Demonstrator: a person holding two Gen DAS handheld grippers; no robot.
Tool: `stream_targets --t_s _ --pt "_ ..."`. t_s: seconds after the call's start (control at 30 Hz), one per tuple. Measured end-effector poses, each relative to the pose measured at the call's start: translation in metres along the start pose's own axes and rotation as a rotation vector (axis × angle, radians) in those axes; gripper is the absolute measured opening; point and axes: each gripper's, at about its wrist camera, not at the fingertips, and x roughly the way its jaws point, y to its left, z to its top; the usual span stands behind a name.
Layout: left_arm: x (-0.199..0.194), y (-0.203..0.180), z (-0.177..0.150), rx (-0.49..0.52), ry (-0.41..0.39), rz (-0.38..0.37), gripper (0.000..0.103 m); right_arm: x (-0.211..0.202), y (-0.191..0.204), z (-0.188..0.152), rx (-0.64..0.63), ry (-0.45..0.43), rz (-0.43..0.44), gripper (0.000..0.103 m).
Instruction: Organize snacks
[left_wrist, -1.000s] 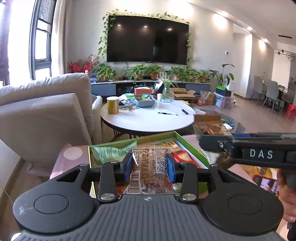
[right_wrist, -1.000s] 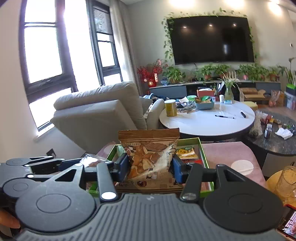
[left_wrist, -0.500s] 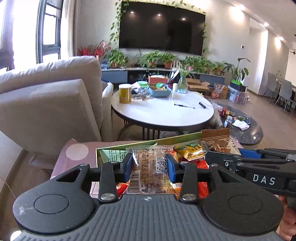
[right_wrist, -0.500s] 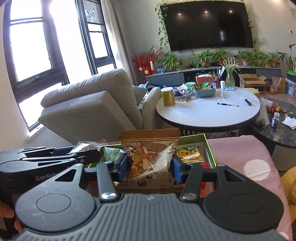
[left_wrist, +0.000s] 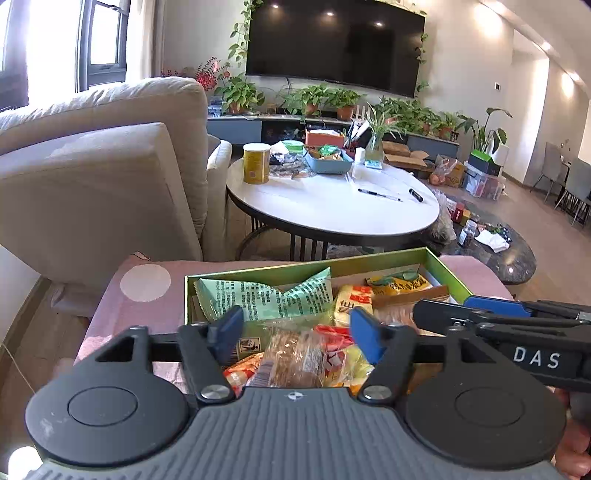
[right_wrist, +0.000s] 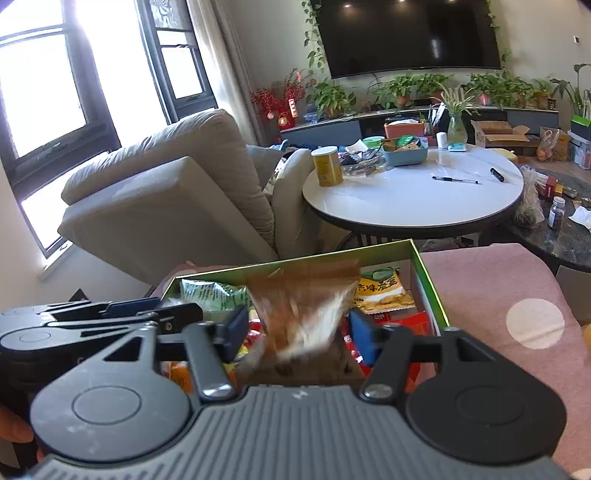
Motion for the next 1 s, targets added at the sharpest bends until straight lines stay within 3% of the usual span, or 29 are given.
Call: stream_targets --t_s 0.4,0.67,0.9,1.0 --pt "-0.015 -0.007 -0.004 0.021 -0.022 0.003 0.070 -0.015 -0.001 0.002 0.015 -0.030 -0.023 0.074" --pt "-0.039 -0.010 -0.005 0.021 -0.070 0.034 0.083 -0.031 0.003 0.003 0.007 -0.044 -0.022 0.074" --pt "-0.070 -0.017 -0.020 0.028 -0.114 0.098 0.100 -0.055 0.009 -0.006 -0.007 -0.067 -0.022 0.074" --pt "-0.083 -0.021 -0.029 0.030 -0.125 0.111 0.102 -0.066 0.012 -0.013 -0.027 -0.066 -0.033 0.074"
